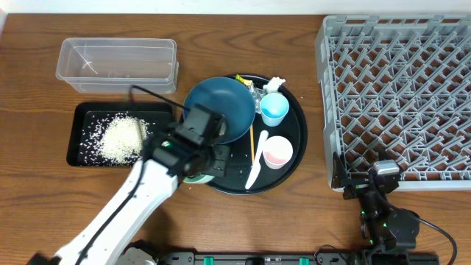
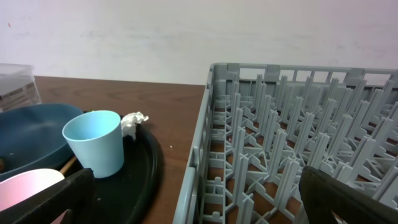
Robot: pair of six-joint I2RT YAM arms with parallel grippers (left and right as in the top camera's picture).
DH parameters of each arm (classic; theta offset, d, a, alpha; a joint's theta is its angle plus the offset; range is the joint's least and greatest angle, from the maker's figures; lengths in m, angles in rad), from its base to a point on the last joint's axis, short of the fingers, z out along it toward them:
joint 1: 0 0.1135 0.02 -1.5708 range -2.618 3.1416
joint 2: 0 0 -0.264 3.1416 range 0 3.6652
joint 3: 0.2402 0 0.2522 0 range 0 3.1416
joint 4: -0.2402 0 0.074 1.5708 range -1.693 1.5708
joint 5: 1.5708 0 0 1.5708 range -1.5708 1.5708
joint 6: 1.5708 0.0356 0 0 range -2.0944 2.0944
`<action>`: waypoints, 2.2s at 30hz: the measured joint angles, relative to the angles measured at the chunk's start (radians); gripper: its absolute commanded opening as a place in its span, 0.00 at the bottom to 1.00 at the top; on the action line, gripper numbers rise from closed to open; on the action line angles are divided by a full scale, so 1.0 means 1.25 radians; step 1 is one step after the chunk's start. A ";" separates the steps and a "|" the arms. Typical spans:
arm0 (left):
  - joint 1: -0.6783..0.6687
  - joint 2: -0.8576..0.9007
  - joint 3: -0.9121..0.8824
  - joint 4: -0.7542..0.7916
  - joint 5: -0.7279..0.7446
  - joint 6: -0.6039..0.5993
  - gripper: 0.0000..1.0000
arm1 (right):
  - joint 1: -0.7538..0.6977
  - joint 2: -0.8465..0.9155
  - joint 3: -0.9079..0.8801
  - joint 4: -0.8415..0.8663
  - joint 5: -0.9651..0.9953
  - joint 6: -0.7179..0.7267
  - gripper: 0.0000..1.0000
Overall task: Sort waste into correct bins and load items into the dishwasher rack
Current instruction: 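Carry the empty bowl back and set it on the round tray, then release the bowl and retract the left gripper toward the black tray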
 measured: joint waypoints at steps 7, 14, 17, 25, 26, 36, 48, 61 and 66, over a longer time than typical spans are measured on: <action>-0.040 0.063 0.000 0.028 -0.013 -0.024 0.06 | 0.000 0.000 0.000 0.000 0.000 0.000 0.99; -0.041 0.063 0.000 0.084 -0.021 -0.030 0.06 | 0.000 0.000 0.000 0.000 0.000 0.000 0.99; -0.041 0.065 0.000 0.083 -0.023 -0.051 0.06 | 0.000 0.000 0.000 0.000 0.000 0.000 0.99; -0.083 0.122 0.000 0.091 -0.029 -0.088 0.06 | 0.000 0.000 0.000 0.000 0.000 0.000 0.99; -0.086 0.131 0.000 0.099 -0.029 -0.090 0.06 | 0.000 0.000 0.000 0.000 0.000 0.000 0.99; -0.090 0.178 0.000 0.139 -0.029 -0.093 0.16 | 0.000 0.000 0.000 0.000 0.000 0.000 0.99; -0.090 0.166 0.000 0.131 -0.035 -0.101 0.67 | 0.000 0.000 0.000 0.000 0.000 0.000 0.99; 0.071 -0.135 0.081 -0.121 -0.065 -0.104 0.98 | 0.000 0.000 0.000 0.000 0.000 0.000 0.99; 0.235 -0.244 0.081 -0.205 -0.125 -0.104 0.98 | 0.000 0.000 0.000 0.000 0.000 0.000 0.99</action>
